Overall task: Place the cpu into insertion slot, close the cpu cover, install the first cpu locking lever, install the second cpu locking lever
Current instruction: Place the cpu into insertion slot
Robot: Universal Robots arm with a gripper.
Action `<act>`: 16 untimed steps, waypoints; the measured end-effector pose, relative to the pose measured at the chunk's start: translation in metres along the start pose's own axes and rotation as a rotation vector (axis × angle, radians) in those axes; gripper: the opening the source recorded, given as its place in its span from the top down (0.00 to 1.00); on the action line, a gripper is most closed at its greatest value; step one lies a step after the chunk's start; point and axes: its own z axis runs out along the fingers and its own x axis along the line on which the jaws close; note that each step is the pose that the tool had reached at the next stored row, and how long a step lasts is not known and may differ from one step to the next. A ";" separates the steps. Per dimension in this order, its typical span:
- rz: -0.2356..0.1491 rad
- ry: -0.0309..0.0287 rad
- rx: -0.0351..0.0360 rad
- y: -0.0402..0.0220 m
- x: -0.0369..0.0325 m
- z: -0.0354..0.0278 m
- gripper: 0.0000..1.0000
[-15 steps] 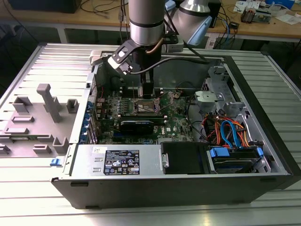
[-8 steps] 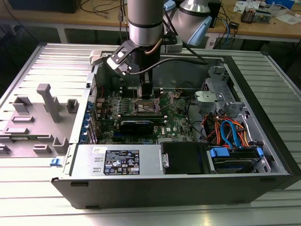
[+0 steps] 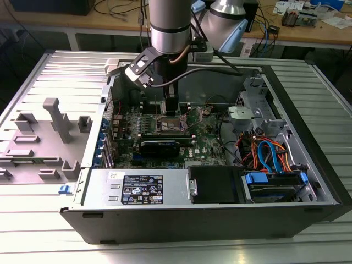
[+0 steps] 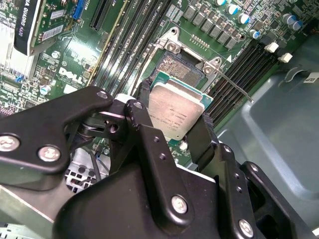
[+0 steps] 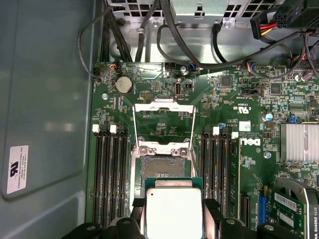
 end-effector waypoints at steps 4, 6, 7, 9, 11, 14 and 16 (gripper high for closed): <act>0.007 -0.0007 0.0001 -0.0002 0.0005 0.0033 0.46; 0.009 -0.0010 0.0001 -0.0002 0.0007 0.0055 0.46; 0.011 -0.0010 0.0000 -0.0003 0.0008 0.0073 0.46; 0.012 -0.0011 0.0000 -0.0002 0.0010 0.0096 0.46; 0.015 -0.0012 -0.0001 -0.0001 0.0021 0.0128 0.46; 0.017 -0.0013 -0.0002 0.0001 0.0039 0.0155 0.46; 0.018 -0.0013 -0.0002 0.0006 0.0057 0.0187 0.46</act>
